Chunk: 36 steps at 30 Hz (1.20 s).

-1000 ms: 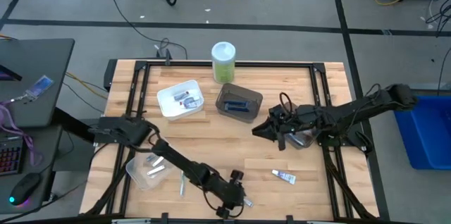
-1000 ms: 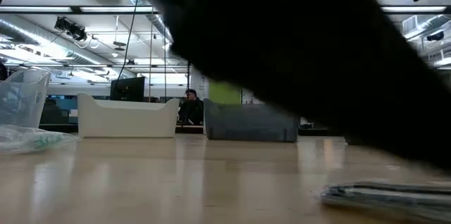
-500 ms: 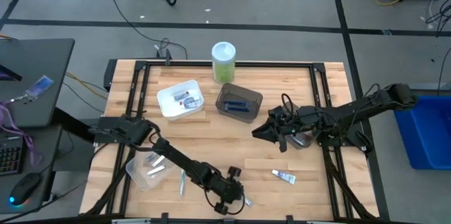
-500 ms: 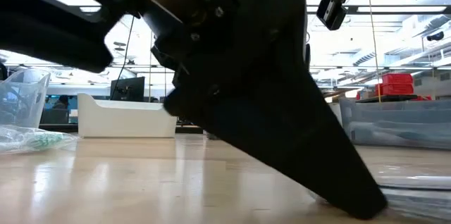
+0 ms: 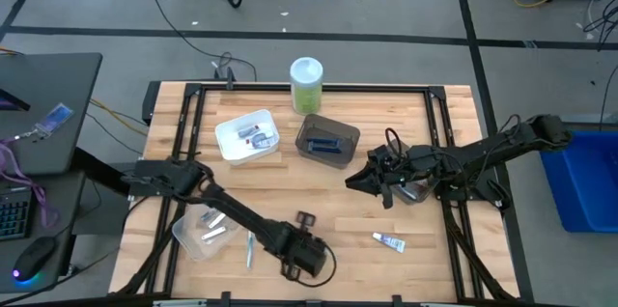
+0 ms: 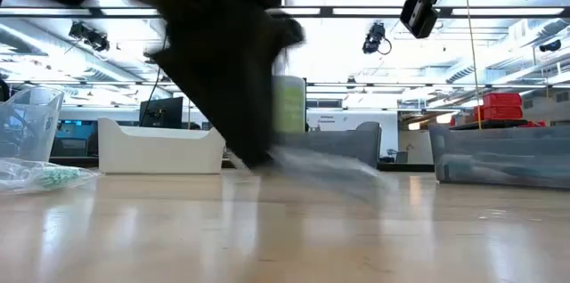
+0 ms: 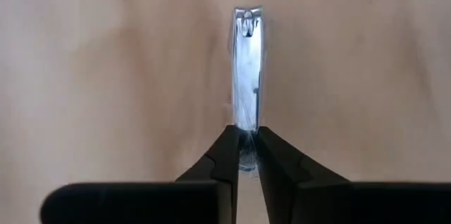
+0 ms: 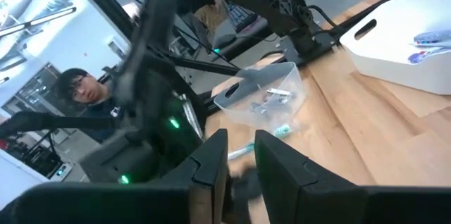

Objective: Pick & Place Travel size toiletries
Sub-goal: Put the nail cutter into the transparent bin

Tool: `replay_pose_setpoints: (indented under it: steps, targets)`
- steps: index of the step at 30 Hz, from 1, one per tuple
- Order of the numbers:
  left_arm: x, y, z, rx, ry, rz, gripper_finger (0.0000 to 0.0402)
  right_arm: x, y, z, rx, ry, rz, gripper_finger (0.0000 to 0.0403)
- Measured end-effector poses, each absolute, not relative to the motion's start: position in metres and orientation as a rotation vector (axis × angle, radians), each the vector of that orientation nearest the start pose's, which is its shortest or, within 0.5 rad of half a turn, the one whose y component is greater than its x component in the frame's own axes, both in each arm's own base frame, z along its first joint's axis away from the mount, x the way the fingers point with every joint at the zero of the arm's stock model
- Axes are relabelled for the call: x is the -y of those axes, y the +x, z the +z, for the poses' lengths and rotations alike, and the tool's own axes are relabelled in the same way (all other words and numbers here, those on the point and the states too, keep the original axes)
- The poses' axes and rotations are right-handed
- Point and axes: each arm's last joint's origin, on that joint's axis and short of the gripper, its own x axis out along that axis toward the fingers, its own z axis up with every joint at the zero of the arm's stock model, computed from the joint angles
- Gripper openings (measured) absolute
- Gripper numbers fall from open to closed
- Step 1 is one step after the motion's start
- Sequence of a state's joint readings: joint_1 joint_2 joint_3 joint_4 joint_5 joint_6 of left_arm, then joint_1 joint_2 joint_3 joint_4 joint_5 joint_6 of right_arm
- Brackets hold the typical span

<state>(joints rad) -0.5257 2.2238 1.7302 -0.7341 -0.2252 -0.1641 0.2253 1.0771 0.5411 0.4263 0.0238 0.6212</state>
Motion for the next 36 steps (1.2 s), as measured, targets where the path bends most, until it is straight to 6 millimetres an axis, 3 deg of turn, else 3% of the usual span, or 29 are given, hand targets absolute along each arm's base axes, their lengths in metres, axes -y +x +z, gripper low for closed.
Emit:
replay_pose_setpoints:
  steps: [4,8,11,15,20,23,30,36]
  targets:
    - [0.226,0.370,0.206,-1.288,0.357,-0.005,0.0037,-0.051,0.227,0.252,-0.165,0.605,0.162,0.0079]
    - [0.227,0.330,0.249,-1.426,0.300,0.202,0.0037,-0.051,0.227,0.252,-0.167,0.605,0.161,0.0079]
    - [0.231,0.304,0.270,-1.477,0.160,0.310,0.0042,-0.051,0.227,0.252,-0.167,0.605,0.161,0.0080]
    - [0.241,0.277,0.283,-1.503,-0.004,0.277,0.0045,-0.051,0.227,0.252,-0.172,0.604,0.160,0.0079]
    - [0.243,0.248,0.276,-1.526,-0.078,0.406,0.0039,-0.051,0.226,0.250,-0.184,0.603,0.156,0.0080]
    - [0.235,0.230,0.260,-1.560,-0.064,0.503,0.0042,-0.051,0.226,0.250,-0.184,0.603,0.156,0.0079]
    - [0.197,0.184,0.227,-1.732,-0.177,0.760,0.0043,-0.051,0.226,0.250,-0.186,0.602,0.155,0.0079]
    - [0.184,0.171,0.201,-1.657,-0.368,0.709,0.0053,-0.051,0.226,0.250,-0.184,0.603,0.156,0.0080]
